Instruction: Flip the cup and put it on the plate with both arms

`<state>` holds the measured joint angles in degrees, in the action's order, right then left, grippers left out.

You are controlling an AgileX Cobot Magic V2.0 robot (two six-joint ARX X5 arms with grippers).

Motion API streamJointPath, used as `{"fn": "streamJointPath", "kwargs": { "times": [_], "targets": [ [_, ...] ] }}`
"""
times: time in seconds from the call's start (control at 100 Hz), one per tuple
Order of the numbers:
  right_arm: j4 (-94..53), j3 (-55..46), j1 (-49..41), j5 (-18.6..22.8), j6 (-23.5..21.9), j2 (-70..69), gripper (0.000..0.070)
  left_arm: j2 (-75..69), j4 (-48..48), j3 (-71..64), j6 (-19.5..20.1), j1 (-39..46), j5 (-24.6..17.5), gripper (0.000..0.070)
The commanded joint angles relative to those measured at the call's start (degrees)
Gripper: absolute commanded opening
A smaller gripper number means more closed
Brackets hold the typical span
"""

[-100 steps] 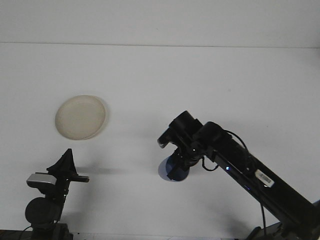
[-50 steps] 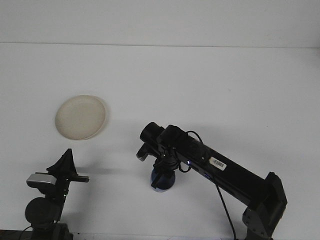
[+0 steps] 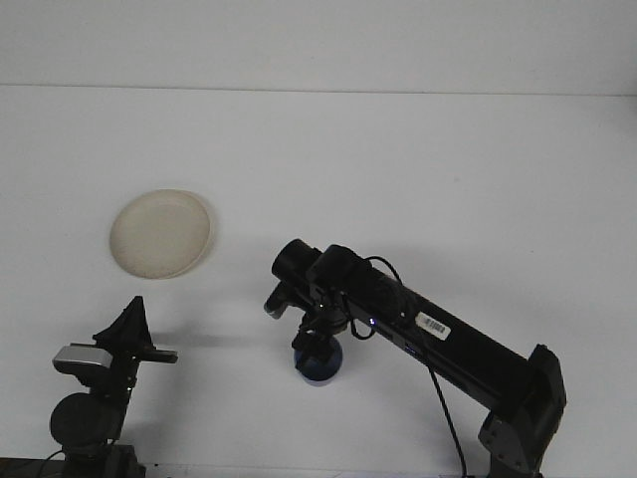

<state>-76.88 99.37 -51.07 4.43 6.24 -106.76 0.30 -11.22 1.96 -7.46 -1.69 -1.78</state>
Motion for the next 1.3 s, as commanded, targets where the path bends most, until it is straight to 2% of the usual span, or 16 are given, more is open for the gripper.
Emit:
{"fn": "streamJointPath", "kwargs": {
  "times": [0.0, 0.17, 0.28, 0.43, 0.54, 0.7, 0.92, 1.14, 1.29],
  "targets": [
    [-1.5, 4.7, -0.1, 0.1, 0.9, -0.1, 0.0373, 0.0, -0.9, -1.0, -3.8, -0.1, -0.1, 0.0014],
    [0.4, 12.7, 1.3, 0.0, 0.6, 3.9, 0.0373, 0.0, -0.9, -0.9, -13.2, -0.1, -0.1, 0.0011],
    [5.3, 13.2, 3.5, 0.1, 0.6, 8.4, 0.0373, 0.0, -0.9, -0.5, -17.9, -0.1, -0.1, 0.0012],
    [10.1, 11.3, 7.7, 0.3, 0.6, 14.3, 0.0373, 0.0, 0.6, 1.8, -20.9, -0.1, -0.2, 0.0012],
    [15.3, 4.4, 11.4, 2.3, 0.6, 20.7, 0.0373, 0.7, 6.1, 6.1, -21.4, -0.1, -0.6, 0.0012],
    [30.8, -15.4, 16.0, 3.3, 0.5, 34.2, 0.0372, 6.2, 14.7, 13.9, -20.7, -0.1, -5.6, 0.0012],
    [52.1, -42.9, 22.9, 3.1, -3.7, 54.7, 0.0373, 20.2, 20.1, 26.3, -14.8, -0.3, -15.0, 0.0012],
    [60.5, -61.1, 30.0, 1.8, -5.1, 71.3, 0.0372, 37.2, 29.0, 41.7, -6.1, -3.5, -19.7, 0.0012],
    [60.1, -68.7, 33.8, -0.7, -5.2, 79.1, 0.0373, 48.2, 35.8, 50.9, -2.1, -8.0, -19.8, 0.0017]
  ]
}}
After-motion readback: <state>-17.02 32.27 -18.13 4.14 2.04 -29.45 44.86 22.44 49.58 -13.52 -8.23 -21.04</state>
